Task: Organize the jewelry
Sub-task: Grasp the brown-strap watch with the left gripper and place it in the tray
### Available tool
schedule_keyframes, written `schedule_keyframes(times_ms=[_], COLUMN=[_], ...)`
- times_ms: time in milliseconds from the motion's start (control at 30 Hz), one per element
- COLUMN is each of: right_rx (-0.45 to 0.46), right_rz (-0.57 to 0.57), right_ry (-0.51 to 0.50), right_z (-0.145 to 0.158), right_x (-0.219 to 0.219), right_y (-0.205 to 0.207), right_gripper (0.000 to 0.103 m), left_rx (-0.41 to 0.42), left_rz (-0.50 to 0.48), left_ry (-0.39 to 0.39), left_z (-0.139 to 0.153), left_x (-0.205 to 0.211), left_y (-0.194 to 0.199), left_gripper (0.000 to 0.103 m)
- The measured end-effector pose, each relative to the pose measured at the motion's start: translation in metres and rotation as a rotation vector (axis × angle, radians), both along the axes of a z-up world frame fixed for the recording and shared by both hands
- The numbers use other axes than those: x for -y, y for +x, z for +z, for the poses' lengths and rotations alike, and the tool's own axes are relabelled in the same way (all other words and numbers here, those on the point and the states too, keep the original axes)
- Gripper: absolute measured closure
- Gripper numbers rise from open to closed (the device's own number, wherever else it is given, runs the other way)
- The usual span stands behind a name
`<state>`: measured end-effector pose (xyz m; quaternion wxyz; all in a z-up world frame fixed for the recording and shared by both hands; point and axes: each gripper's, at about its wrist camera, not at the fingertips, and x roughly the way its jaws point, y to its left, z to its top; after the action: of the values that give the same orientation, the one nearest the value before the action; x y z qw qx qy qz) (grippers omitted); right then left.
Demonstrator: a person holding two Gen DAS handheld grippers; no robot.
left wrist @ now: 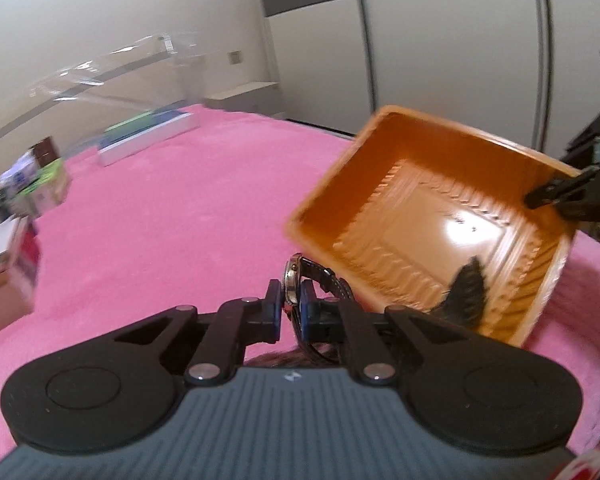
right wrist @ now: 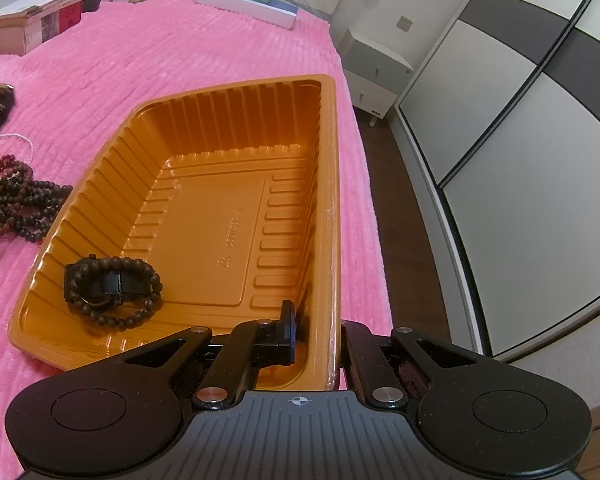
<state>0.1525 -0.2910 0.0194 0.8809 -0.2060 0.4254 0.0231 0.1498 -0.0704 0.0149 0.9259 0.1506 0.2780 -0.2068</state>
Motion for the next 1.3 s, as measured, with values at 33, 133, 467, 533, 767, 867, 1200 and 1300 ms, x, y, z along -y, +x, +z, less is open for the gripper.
schedule_keyframes(times_ms=[33,133,467,533,767,867,1200,1300], right_rx=[0.0,0.001,0.001,0.001,0.003,0.002,0.002,0.001], right_rz=[0.0,0.0,0.0,0.0,-0.001,-0.004,-0.004,-0.005], right_ry=[0.001,0.004,0.012,0.013,0.009,0.011,0.01,0.007], right_z=[0.0,0.0,-0.001,0.0,0.0,0.001,0.0,0.0], right_x=[0.0,0.0,0.002,0.002,0.0,0.0,-0.001,-0.002], right_y=[0.0,0.0,0.001,0.0,0.0,0.001,-0.001,-0.002], right_gripper=[0.098,0.098,0.098,0.098,0.098,0.098,0.098,0.098], left_rx=[-0.006,-0.03,-0.075,-0.079,-0.055,-0.047,-0.08,-0.085], left_rz=[-0.017,-0.071,-0.147,-0.148,-0.111,-0.063,0.181,0.257], left_ry=[-0.005,-0.014,-0.017,-0.019,-0.064,-0.073,-0.046,-0.03], left_z=[-0.002,-0.009,-0.031,-0.035,-0.031,-0.027,-0.048,-0.055], left_x=[0.009,0.036,0.088,0.09,0.077,0.056,-0.038,-0.065], left_y=[0.001,0.006,0.019,0.021,0.02,0.013,-0.033,-0.045], left_gripper=[0.095,0.095,0.095,0.095,0.087,0.087,0.087,0.087])
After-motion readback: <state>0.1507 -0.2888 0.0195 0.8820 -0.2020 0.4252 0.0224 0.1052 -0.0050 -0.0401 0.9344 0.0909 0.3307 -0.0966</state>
